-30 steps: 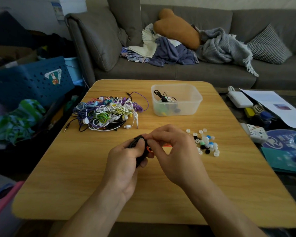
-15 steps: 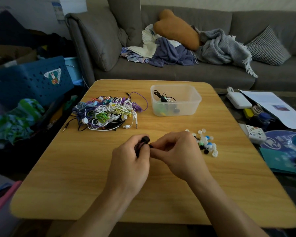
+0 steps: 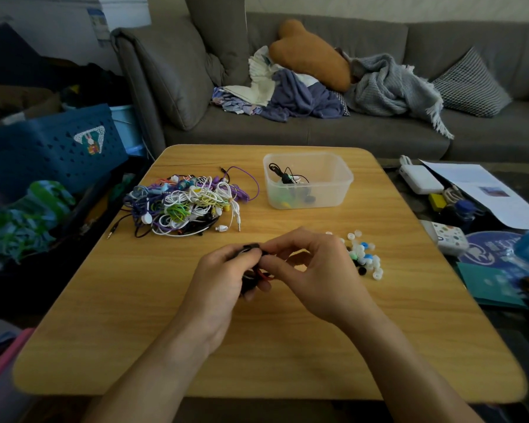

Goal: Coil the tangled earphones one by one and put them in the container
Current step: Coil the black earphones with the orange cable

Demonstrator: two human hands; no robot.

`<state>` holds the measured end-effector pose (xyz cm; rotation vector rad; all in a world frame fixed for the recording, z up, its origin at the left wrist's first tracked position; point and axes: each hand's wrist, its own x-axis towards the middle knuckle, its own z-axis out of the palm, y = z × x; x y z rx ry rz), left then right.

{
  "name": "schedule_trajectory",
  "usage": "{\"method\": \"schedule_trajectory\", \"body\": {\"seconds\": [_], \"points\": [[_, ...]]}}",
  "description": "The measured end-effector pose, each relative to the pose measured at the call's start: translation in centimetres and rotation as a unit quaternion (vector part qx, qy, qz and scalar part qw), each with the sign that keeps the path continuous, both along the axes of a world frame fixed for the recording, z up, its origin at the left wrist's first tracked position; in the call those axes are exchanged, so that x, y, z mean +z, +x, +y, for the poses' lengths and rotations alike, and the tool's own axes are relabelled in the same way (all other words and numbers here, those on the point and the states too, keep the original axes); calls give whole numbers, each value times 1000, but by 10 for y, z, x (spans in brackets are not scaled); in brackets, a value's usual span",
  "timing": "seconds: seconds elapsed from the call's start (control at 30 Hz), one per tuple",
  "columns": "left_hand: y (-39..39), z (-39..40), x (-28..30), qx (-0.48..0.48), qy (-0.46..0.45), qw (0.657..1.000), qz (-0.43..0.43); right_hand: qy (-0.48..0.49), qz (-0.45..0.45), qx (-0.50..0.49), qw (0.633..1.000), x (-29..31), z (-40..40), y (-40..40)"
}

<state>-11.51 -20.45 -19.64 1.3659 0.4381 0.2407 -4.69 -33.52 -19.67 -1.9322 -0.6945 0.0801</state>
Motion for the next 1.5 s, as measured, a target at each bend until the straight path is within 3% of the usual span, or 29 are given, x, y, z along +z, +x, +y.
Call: {"method": "schedule_trajectory", "body": {"seconds": [0.17,0.33,0.53,0.63,0.7,0.83,0.97,1.27,1.4,1.5], "points": [[-2,0,0,-21,23,999,-14,-40,-16,-25,999,-2,0,1],[-6,-3,2,-50,71,996,-34,22,47,-44,998,0,2,1],[-5,-6,2,-54,100,993,-28,6,24,-52,998,3,-3,0],[-4,-7,4,-10,20,999,-31,-5,-2,-54,999,11,-19,8],[-3,-5,5,14,-49,999,-15,-27,-12,-104,994,15,-38,19],[-1,1,7,9,-158,987,-3,-189,-6,-218,957,14,-85,42],[0,4,9,-16,-234,972,9,-273,32,-222,936,8,-92,47],[-5,5,16,-55,-336,940,-16,-353,69,-209,909,11,-83,46],[-4,9,10,-67,-318,944,-51,-355,40,-194,914,8,-80,42],[-4,10,9,-80,-301,948,-64,-304,11,-205,930,6,-78,39]]}}
